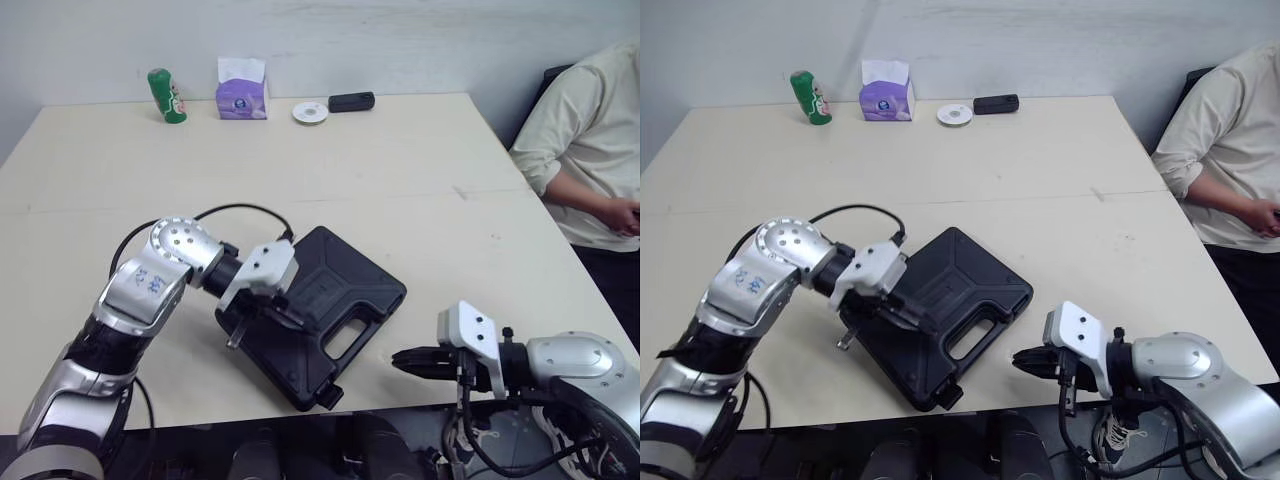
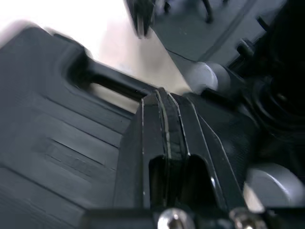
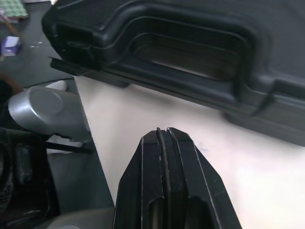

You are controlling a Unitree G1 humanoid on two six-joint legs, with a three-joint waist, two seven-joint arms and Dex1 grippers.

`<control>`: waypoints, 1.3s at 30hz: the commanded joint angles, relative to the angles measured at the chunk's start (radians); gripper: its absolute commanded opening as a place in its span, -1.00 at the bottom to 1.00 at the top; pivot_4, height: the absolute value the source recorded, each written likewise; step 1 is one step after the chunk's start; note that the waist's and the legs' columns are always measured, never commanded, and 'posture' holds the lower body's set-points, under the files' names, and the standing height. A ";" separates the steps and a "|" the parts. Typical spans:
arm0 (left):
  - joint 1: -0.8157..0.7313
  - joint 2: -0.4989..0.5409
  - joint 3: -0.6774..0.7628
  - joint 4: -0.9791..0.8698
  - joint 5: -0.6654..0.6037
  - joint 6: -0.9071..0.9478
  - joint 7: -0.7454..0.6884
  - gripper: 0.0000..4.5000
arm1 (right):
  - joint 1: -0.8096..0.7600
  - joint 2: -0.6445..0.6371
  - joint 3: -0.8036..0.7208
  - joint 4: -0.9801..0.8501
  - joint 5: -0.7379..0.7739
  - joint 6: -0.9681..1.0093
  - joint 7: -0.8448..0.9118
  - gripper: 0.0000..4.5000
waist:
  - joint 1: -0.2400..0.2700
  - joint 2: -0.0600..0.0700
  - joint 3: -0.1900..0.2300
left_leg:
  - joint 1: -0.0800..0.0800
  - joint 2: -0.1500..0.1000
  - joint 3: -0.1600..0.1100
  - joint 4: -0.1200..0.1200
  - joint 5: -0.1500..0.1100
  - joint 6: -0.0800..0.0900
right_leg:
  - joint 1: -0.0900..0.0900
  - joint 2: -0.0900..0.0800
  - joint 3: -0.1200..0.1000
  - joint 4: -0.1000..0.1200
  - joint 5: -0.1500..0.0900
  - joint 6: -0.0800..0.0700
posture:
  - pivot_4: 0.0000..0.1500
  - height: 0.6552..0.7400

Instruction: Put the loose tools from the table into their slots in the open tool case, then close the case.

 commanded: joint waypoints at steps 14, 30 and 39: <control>0.135 0.084 -0.174 -0.062 0.234 -0.230 0.073 -1.00 | -0.124 0.094 0.321 -0.019 -0.026 0.031 -0.017 -0.99 | 0.036 0.005 0.000 | 0.001 0.000 0.001 0.001 -0.005 0.008 | 0.001 0.000 0.000 -0.001 0.000 0.000 | 1.00 0.65; 0.124 0.050 -0.208 -0.043 0.257 -0.223 0.133 -1.00 | -0.208 0.209 0.317 0.033 0.002 0.068 -0.082 -0.99 | 0.038 0.017 -0.012 | 0.005 0.000 0.001 0.000 -0.008 0.011 | 0.008 0.000 0.000 -0.006 0.000 0.002 | 1.00 0.65; 0.126 0.045 -0.171 -0.047 0.209 -0.192 0.150 -1.00 | -0.188 0.152 0.263 0.006 0.004 0.064 -0.049 -0.99 | 0.035 0.016 -0.014 | 0.006 0.000 0.001 0.000 -0.007 0.011 | 0.008 0.001 0.002 -0.006 -0.001 0.000 | 1.00 0.65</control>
